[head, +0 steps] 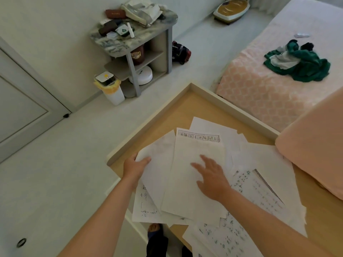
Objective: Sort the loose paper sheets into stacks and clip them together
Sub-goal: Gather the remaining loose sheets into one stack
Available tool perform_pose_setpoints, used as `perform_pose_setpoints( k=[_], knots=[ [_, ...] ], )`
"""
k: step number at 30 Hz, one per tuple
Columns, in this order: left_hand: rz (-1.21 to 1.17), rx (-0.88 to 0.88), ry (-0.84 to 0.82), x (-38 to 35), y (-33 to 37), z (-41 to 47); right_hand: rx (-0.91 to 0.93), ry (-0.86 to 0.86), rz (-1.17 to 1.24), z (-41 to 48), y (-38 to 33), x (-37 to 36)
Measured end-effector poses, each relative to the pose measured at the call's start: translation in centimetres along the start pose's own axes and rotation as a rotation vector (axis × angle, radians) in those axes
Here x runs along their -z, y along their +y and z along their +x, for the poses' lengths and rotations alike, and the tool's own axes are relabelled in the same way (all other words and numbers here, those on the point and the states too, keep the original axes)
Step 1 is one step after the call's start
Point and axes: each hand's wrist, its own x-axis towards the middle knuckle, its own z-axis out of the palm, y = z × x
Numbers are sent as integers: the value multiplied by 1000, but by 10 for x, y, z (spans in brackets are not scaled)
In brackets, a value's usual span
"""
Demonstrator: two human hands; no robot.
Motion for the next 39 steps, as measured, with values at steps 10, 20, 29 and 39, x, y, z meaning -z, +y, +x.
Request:
perform_pose_setpoints(
  k=[10,20,29,39],
  knots=[
    [-267,-287,-149,39,72,-41,-119,-94,15,17,-30,7],
    [-457,-157,-760,29,130,-75,12,-176,1273,18,-61,87],
    [-465,-59,-784,12,136,-71,-47,-241,1445,-12,-43,78],
    [523,3,-114,3,-4,-35,-757,400,1033,-21,16,42]
  ],
)
